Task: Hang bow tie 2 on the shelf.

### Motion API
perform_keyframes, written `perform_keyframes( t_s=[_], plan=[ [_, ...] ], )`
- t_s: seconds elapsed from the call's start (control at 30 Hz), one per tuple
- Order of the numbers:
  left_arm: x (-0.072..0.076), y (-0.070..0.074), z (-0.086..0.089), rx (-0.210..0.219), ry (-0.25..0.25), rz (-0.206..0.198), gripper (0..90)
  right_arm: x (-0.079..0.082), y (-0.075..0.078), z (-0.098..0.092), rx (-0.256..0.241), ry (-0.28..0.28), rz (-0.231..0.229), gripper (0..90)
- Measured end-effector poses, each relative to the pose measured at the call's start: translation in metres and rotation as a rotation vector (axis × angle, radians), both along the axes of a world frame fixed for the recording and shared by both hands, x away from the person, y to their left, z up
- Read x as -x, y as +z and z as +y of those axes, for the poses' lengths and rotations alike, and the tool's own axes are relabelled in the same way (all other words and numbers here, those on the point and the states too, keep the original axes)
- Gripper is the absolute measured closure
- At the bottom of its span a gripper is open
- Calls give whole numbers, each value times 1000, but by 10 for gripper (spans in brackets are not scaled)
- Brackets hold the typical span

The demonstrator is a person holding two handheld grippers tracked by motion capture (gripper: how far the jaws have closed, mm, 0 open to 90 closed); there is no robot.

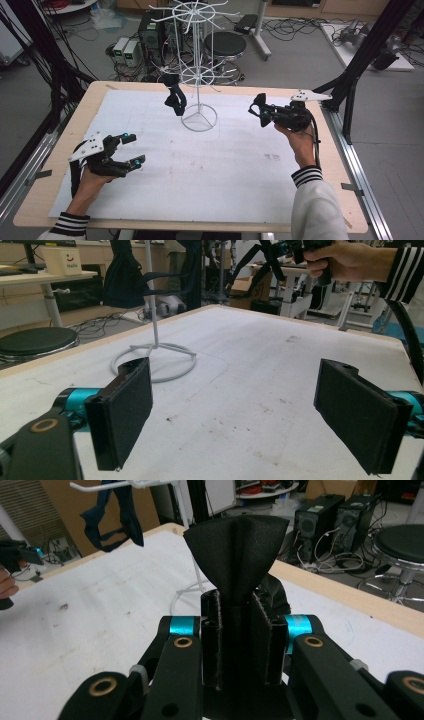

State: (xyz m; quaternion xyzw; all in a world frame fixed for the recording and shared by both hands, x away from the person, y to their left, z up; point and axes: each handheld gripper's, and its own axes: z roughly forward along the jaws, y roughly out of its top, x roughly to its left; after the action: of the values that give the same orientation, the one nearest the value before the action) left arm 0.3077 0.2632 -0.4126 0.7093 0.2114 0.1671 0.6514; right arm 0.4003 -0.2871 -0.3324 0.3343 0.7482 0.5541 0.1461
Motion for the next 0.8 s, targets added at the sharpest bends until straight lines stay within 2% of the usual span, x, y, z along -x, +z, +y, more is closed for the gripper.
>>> perform_keyframes(
  t_s=[0.17, 0.47, 0.53, 0.8],
  plan=[
    [0, 0, 0, 1, 0, -4, 163, -2, 4, 4, -27, -28, -14, 768],
    [0, 0, 0, 0, -5, -1, 163, -6, 18, 15, -44, -35, -57, 767],
    [0, 0, 0, 2, -2, -1, 163, -8, 20, 18, -42, -38, -55, 767],
    [1, 1, 1, 6, -6, -6, 163, -15, 30, 27, -71, -68, -85, 767]
  ],
)
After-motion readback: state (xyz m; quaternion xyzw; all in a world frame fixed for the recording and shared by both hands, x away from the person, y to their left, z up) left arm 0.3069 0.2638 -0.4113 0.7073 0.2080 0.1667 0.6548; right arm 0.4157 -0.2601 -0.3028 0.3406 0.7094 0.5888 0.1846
